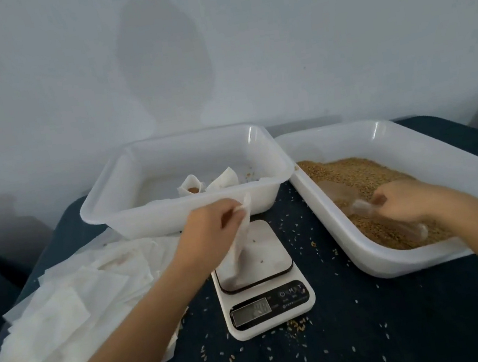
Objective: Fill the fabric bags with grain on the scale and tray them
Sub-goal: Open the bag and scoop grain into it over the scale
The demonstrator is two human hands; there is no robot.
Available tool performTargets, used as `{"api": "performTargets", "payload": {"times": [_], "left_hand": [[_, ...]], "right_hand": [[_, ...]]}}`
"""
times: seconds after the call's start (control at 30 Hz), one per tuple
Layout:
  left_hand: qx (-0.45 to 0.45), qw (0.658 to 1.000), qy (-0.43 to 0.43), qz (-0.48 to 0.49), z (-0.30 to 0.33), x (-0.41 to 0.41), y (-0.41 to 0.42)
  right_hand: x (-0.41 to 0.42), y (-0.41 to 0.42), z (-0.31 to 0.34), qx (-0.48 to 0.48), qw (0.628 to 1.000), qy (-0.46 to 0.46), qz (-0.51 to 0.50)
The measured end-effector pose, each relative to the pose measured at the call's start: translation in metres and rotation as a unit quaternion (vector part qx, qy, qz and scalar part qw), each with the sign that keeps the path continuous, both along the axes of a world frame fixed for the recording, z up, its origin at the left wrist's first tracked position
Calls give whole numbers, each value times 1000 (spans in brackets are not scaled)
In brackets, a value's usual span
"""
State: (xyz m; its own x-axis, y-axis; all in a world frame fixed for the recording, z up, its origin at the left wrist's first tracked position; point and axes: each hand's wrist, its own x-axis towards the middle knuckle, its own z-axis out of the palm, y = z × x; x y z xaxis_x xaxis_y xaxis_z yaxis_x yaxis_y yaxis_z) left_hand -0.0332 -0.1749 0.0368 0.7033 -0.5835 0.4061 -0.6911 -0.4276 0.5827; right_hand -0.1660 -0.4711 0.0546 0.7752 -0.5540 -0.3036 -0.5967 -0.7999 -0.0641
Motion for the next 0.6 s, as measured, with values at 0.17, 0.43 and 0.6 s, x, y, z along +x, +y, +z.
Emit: {"api": "performTargets", "payload": {"times": [0.17,0.43,0.6], "left_hand": [[-85,990,111,15,31,17,9],[-161,973,161,-29,81,41,18],[-179,976,121,13,93,66,33]], "right_hand": [[16,17,37,-31,997,-67,16],[95,134,124,126,908,-218,335],[165,165,137,67,901,-200,379]]}}
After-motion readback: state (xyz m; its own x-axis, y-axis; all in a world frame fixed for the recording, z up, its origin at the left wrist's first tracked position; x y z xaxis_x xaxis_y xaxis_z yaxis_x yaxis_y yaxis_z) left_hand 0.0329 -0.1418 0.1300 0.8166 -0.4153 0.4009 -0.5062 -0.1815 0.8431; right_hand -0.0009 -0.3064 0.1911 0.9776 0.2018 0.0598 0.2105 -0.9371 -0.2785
